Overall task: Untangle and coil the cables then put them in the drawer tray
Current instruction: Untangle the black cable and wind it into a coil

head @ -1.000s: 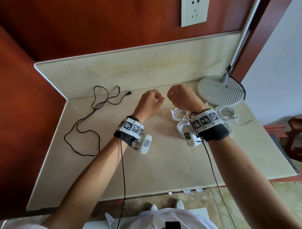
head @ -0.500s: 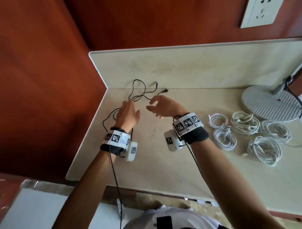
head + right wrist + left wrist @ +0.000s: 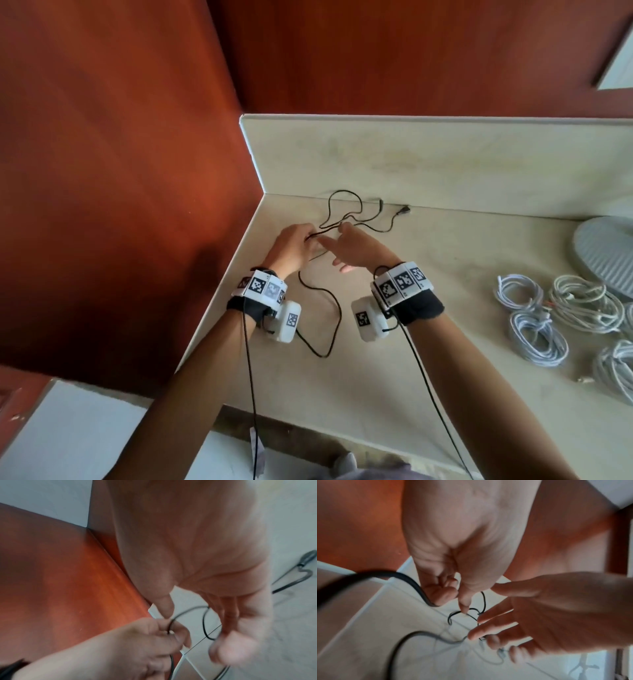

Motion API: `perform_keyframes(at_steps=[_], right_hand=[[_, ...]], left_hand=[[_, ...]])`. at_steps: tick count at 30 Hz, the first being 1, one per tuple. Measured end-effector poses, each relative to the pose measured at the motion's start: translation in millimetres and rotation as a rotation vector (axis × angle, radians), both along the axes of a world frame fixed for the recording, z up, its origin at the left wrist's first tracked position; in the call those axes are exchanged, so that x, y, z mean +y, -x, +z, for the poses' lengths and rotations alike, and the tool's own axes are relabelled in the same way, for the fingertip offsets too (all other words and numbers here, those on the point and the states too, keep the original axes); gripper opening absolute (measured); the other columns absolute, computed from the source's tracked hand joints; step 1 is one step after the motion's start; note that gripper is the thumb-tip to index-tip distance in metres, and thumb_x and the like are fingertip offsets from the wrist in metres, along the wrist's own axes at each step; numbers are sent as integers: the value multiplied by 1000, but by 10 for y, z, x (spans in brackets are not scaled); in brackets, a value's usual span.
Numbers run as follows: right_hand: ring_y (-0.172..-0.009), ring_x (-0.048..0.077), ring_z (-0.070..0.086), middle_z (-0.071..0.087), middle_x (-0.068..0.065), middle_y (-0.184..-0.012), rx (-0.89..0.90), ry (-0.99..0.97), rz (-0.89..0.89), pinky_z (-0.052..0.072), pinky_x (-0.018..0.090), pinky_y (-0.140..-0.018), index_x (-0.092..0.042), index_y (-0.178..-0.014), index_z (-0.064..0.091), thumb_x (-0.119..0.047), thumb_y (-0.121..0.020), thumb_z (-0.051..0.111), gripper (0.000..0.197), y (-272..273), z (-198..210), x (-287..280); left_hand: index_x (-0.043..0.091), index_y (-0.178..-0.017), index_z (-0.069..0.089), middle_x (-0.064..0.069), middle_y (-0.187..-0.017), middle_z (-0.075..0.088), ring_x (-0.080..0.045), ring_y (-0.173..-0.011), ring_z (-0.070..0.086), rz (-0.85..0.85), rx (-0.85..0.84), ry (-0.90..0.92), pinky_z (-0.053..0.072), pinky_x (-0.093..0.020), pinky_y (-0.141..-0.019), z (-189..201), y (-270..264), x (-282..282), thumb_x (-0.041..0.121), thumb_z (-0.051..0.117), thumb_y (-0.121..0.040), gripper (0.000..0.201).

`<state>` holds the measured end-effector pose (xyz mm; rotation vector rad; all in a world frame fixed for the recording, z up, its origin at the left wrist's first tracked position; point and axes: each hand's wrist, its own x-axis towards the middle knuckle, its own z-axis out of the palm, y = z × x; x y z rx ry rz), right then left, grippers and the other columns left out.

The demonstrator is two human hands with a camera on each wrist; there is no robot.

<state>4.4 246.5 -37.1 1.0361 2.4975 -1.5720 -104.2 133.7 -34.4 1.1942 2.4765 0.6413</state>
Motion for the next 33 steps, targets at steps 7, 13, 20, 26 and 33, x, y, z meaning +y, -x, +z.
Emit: perform_keyframes(at_steps=[7,13,20,26,33], right_hand=[[-54,10,57,74,1,-80,455,128,-356,44,27,-50,-12,-86,66,-18,-105,57,22,-162,75,507],[-53,9,54,72,-3,-73,440,-106,-146,42,23,-53,-17,-109,71,-10,-101,61,15,-376,140,811],[-66,20,58,64,-6,-77,366,-320,63,47,30,-63,-25,-106,65,-9,-101,54,20,-620,253,834],[-68,10,59,68,-8,-85,308,-426,-16,47,26,-61,-22,-98,62,-2,-101,41,29,-671,284,925],[-66,7,56,69,-5,-85,321,-664,-37,48,34,-65,-19,-99,75,-27,-105,57,20,-663,382,998]], left_hand=[[8,-91,69,-5,-78,70,-12,-55,66,-246,-249,-65,53,-24,-54,398,-220,335,20,51,-107,27],[12,-108,69,3,-99,69,-17,-73,72,-104,-157,-277,48,-21,-55,541,-132,678,19,46,-108,23],[25,-127,62,9,-126,52,-5,-79,61,-203,85,-347,50,-25,-87,474,-157,935,3,65,-95,38],[19,-76,69,1,-69,67,-24,-65,60,-139,197,-364,51,-41,-62,447,-198,1019,30,71,-96,23],[7,-80,68,-9,-59,64,-16,-37,61,-190,6,-344,47,-33,-40,475,-306,1079,22,58,-104,30]])
